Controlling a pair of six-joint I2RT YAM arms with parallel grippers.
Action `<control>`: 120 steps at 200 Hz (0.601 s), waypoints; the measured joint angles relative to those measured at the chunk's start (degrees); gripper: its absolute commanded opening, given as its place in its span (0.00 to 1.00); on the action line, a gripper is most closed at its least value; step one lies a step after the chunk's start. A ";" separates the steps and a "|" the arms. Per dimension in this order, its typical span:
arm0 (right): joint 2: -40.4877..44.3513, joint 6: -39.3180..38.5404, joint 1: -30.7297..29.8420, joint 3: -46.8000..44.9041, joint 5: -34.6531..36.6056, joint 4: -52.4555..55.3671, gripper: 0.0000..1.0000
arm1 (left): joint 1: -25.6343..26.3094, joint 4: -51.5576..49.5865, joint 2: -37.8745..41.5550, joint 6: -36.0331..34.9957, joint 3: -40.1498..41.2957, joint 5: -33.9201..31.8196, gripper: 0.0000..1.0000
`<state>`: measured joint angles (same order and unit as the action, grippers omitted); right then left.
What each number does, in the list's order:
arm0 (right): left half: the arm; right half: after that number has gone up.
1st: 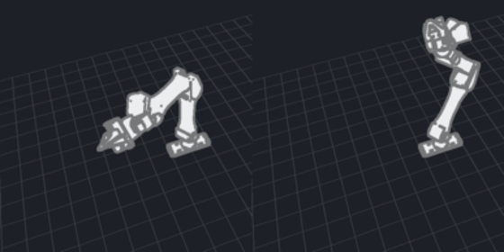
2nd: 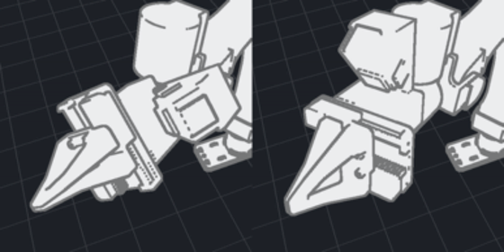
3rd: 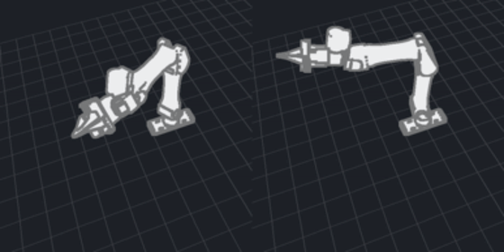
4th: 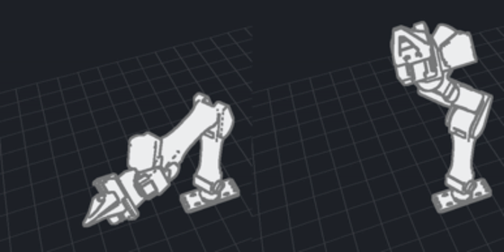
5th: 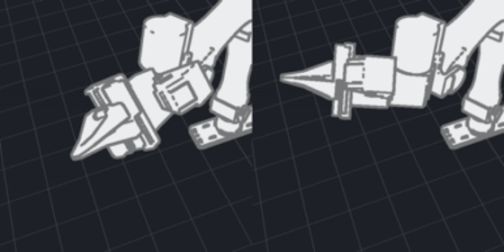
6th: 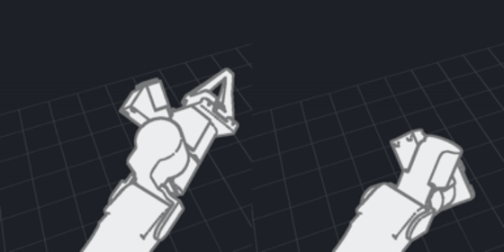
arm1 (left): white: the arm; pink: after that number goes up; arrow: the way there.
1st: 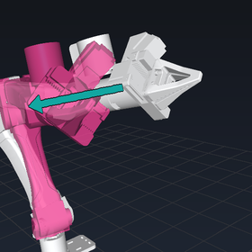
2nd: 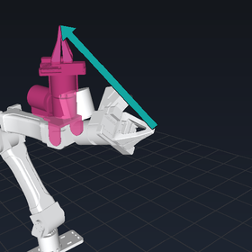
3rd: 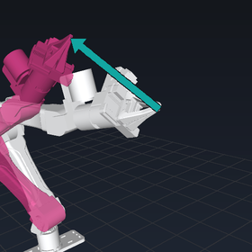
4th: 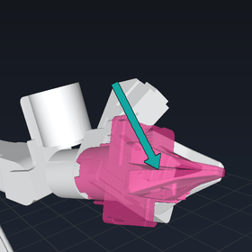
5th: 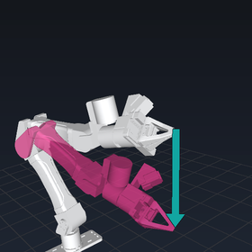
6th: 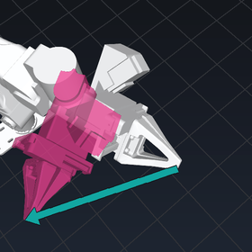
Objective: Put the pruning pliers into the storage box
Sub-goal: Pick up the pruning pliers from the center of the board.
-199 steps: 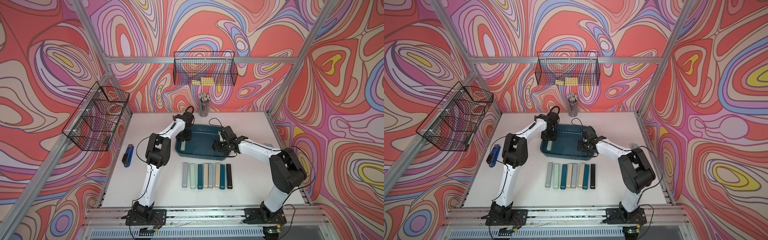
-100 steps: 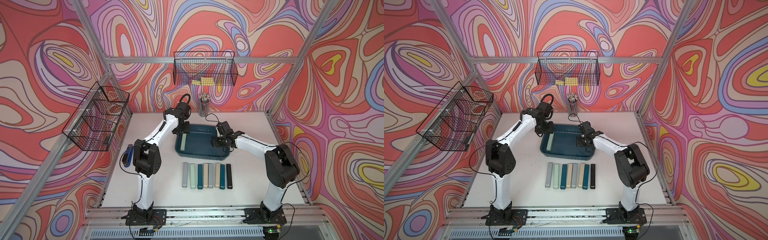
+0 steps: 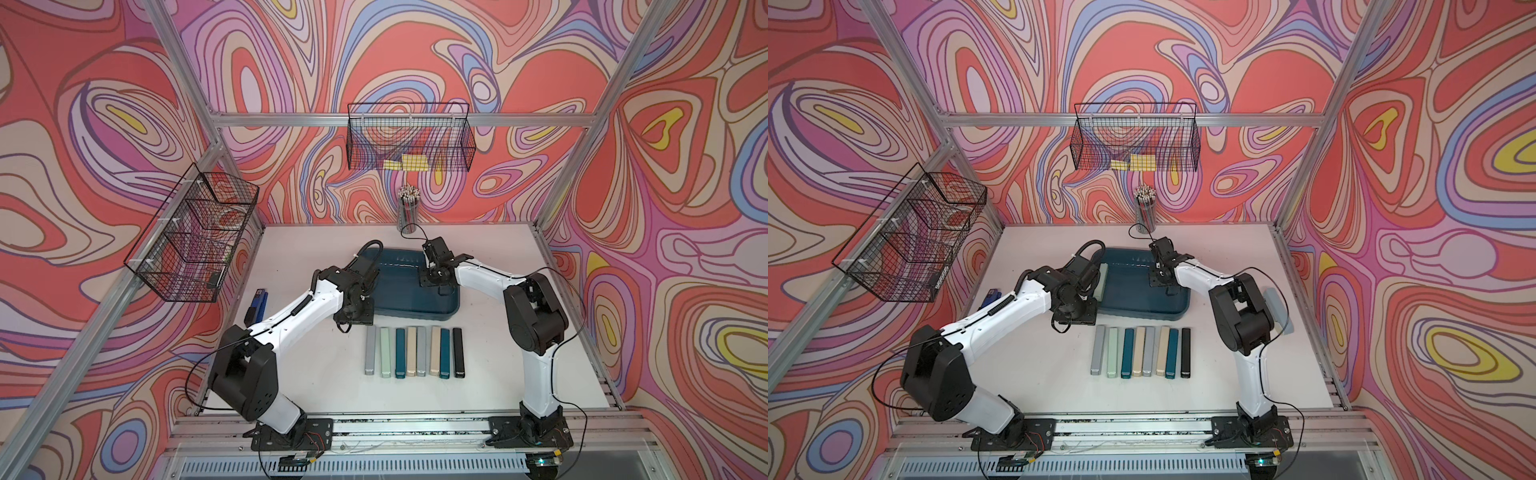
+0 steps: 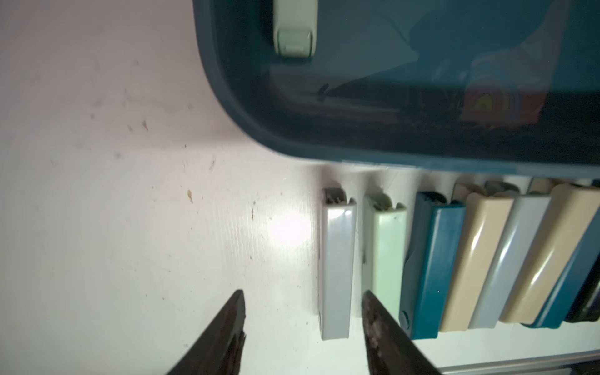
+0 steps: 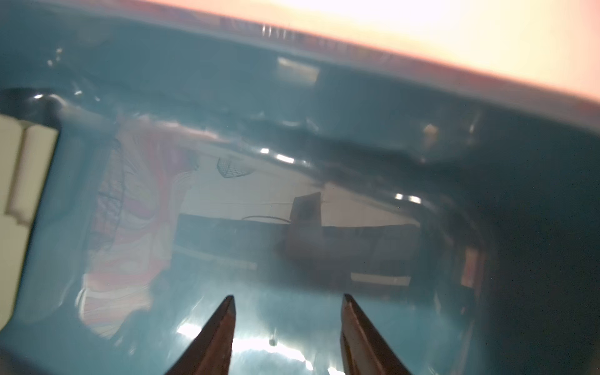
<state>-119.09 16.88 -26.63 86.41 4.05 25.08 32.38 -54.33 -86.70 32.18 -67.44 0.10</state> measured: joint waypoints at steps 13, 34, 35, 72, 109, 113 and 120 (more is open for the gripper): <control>-1.16 -1.01 0.09 1.05 0.70 -0.04 0.54 | 0.61 1.09 3.02 2.03 4.37 0.46 0.58; -2.67 -2.51 0.31 2.12 1.25 -0.09 0.54 | 1.79 2.64 6.10 4.79 8.92 1.09 0.57; -2.73 -2.69 0.31 2.16 1.29 -0.09 0.54 | 1.86 2.71 6.16 4.90 9.05 1.16 0.57; -4.59 -5.55 0.63 4.81 2.86 -0.04 0.54 | 5.03 6.10 6.62 8.55 12.79 2.01 0.56; -5.53 -7.76 0.79 7.41 3.87 -0.20 0.54 | 7.02 9.51 4.24 10.64 13.75 2.54 0.55; -5.64 -7.93 0.79 7.76 3.93 -0.17 0.54 | 7.10 9.90 3.87 10.86 13.79 2.54 0.55; -5.95 -8.33 0.79 8.52 4.09 -0.13 0.54 | 7.39 10.54 3.26 11.21 13.90 2.54 0.55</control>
<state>-125.03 8.56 -25.85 94.94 8.14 24.95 39.77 -43.79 -83.44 43.40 -53.54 2.63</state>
